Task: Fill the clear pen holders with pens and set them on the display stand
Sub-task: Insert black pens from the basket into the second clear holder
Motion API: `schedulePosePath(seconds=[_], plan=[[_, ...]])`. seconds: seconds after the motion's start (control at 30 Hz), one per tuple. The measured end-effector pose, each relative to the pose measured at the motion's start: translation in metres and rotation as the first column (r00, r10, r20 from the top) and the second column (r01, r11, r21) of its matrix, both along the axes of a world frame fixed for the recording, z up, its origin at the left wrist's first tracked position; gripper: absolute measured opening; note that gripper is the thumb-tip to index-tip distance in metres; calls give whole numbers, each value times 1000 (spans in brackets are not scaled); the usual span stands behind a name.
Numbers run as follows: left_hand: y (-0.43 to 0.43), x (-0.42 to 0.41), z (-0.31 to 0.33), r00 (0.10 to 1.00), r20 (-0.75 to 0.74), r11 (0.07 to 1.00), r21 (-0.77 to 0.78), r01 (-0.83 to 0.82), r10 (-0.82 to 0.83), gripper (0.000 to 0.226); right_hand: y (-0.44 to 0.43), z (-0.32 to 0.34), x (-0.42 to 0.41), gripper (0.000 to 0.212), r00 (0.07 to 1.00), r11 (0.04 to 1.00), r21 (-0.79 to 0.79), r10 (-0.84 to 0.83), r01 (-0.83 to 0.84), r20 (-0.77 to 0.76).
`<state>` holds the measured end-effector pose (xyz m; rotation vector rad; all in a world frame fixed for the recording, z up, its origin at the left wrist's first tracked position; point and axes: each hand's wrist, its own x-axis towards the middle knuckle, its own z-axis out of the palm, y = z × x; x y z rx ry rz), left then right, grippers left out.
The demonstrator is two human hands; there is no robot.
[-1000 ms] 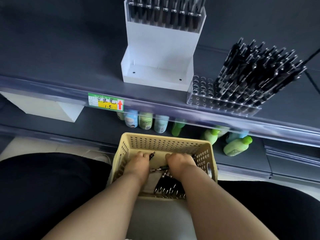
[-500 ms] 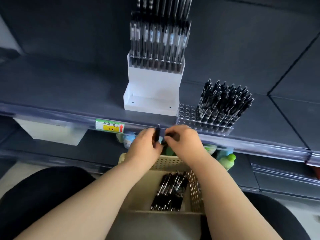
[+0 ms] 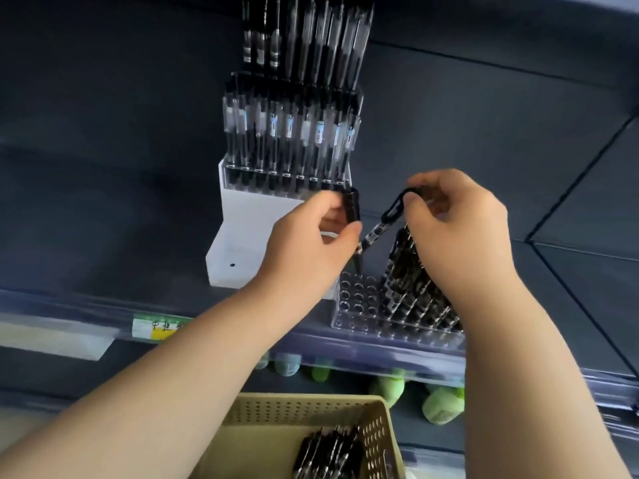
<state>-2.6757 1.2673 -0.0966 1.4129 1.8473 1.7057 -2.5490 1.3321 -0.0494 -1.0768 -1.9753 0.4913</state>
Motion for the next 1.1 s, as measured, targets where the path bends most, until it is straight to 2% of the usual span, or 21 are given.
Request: schedulePosePath(seconds=[0.27,0.8,1.1], plan=[[20,-6,-16,992,-125,1000,14,-19,21,12,25,-18,2,18,987,995,67,-83,74,137],[17,-1,-21,995,-99,1000,2,-1,1,11,27,-25,0,25,971,994,101,-63,40,229],[19,-1,-22,995,-101,1000,14,5,-4,14,30,-28,1,19,963,991,129,-74,41,259]])
